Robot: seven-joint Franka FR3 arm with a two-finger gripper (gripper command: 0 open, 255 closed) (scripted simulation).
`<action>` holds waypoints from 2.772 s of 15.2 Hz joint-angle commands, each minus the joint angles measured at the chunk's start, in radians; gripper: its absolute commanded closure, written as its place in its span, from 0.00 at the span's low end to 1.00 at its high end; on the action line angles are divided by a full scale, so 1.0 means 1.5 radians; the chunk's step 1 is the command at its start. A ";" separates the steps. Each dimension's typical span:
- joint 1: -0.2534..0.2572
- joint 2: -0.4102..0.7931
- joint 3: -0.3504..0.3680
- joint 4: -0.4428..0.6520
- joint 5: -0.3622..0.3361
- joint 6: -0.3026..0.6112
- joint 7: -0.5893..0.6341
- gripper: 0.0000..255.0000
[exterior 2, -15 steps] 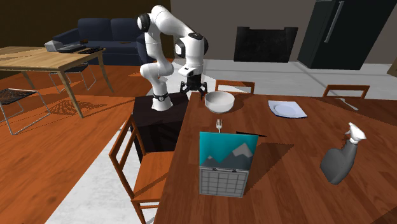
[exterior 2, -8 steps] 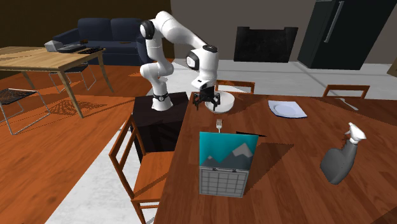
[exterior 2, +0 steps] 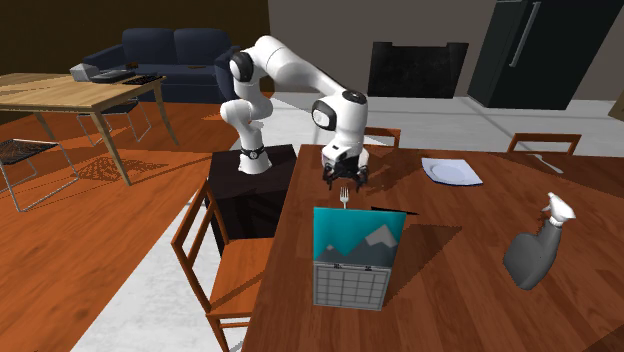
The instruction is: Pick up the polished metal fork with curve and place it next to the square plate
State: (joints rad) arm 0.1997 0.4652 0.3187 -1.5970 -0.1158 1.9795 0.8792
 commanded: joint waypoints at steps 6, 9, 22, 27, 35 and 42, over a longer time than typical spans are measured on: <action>0.008 0.036 -0.005 -0.012 -0.010 0.047 0.012 0.00; 0.008 0.038 -0.005 -0.014 -0.011 0.052 0.012 0.00; 0.009 0.039 -0.005 -0.010 -0.011 0.049 0.013 1.00; 0.007 0.030 -0.004 -0.008 -0.008 0.037 0.011 1.00; 0.005 0.004 0.001 0.026 0.001 -0.022 0.007 1.00; 0.005 -0.013 0.004 0.065 0.007 -0.076 0.004 1.00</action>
State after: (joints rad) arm 0.2072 0.4483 0.3248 -1.5081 -0.1067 1.8764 0.8856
